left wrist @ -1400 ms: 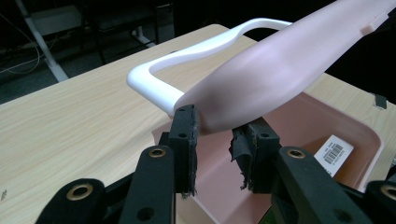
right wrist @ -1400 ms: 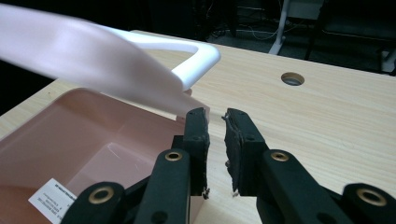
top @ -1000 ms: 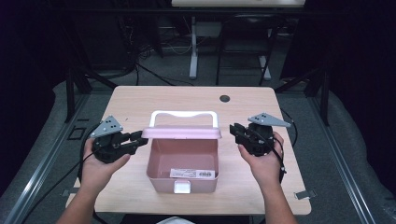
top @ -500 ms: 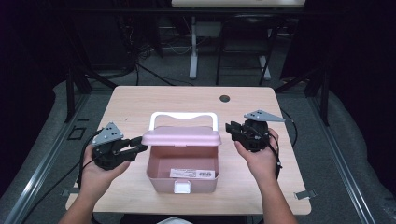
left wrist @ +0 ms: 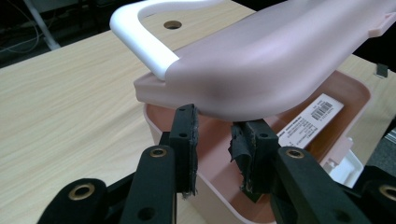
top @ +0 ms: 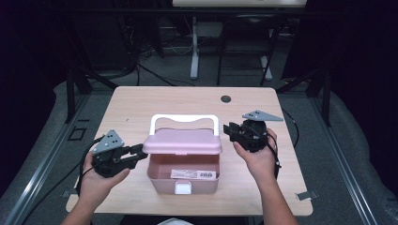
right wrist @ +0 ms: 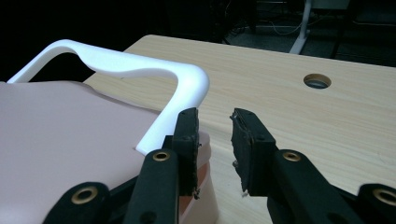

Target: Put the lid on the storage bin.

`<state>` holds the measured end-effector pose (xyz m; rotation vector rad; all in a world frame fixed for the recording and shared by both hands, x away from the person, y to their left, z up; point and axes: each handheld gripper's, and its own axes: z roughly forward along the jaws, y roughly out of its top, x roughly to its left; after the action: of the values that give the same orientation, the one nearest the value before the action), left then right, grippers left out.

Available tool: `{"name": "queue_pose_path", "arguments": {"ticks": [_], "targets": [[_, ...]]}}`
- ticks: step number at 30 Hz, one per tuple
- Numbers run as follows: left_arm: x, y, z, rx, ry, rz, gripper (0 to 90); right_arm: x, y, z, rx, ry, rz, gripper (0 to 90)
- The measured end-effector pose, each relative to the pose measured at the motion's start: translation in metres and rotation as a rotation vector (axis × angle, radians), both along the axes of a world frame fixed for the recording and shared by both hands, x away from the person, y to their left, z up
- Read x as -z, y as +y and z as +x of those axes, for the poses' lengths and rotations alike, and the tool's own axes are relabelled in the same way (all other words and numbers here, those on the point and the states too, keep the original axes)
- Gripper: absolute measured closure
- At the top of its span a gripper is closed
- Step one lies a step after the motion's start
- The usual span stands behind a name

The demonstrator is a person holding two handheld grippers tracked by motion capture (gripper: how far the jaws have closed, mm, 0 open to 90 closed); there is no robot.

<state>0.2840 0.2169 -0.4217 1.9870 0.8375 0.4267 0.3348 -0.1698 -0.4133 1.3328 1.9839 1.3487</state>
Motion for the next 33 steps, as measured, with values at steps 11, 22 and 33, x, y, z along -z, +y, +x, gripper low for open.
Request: {"name": "queue_pose_path", "arguments": {"ticks": [11, 22, 33], "targets": [[0.005, 0.002, -0.013, 0.012, -0.015, -0.011, 71.2, 0.000, 0.005, 0.000, -0.022, 0.008, 0.013, 69.6], [0.009, 0.002, -0.023, 0.009, -0.015, -0.014, 71.3, -0.001, 0.003, -0.001, -0.017, 0.008, 0.027, 69.3], [0.019, 0.004, -0.028, 0.014, -0.010, -0.013, 71.4, -0.001, 0.004, -0.002, -0.021, 0.005, 0.021, 69.3]]}}
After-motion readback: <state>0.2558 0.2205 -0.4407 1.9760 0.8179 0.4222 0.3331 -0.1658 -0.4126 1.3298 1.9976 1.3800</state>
